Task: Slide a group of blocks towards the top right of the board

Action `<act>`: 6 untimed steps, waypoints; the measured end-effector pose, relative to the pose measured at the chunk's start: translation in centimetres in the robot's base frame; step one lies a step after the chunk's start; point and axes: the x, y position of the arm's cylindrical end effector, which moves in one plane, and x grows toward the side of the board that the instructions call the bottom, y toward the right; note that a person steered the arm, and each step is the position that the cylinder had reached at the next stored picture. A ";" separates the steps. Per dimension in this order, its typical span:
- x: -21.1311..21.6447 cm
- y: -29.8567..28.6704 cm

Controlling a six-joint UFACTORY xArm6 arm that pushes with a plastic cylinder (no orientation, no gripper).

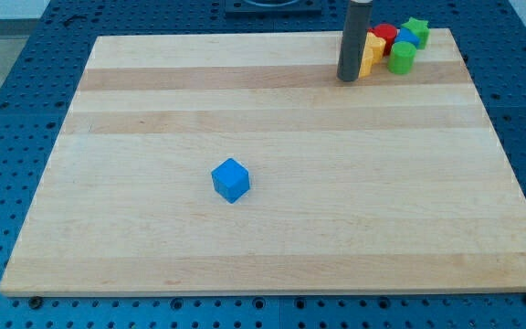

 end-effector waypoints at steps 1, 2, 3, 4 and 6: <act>-0.1 -1.1; -0.2 -2.4; -0.6 -0.5; -0.6 2.4; 0.7 2.7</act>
